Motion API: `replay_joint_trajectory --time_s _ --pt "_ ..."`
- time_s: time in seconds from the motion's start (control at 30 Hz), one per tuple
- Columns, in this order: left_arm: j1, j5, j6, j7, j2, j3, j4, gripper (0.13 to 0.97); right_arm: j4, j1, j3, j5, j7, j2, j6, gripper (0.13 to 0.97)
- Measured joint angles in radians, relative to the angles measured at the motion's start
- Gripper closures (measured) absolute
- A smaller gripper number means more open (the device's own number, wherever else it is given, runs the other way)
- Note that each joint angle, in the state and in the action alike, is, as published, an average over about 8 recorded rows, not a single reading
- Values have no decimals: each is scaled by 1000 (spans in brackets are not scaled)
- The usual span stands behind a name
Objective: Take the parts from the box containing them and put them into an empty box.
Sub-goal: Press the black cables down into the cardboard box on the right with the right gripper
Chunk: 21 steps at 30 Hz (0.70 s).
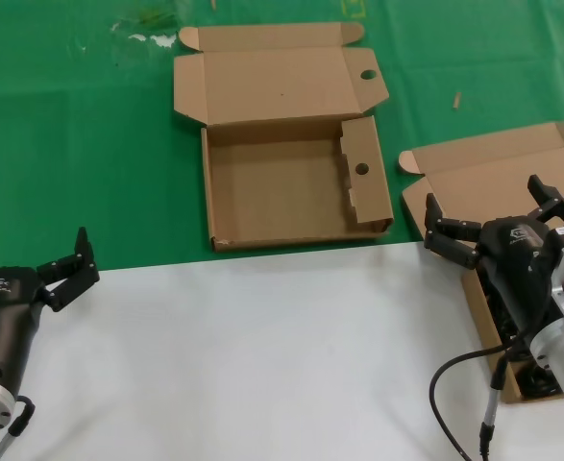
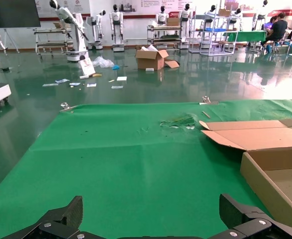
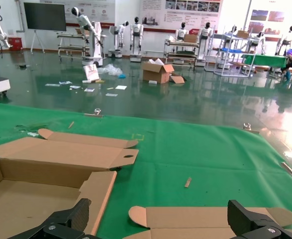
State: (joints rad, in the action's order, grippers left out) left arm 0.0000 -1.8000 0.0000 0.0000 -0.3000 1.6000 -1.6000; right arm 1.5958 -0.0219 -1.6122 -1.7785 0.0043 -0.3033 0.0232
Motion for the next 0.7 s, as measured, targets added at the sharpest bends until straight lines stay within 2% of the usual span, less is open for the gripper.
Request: replay_joint_trajectory --time_s 0.7 --pt "0 0 0 0 0 0 0 146 0 0 0 0 0 0 0 129"
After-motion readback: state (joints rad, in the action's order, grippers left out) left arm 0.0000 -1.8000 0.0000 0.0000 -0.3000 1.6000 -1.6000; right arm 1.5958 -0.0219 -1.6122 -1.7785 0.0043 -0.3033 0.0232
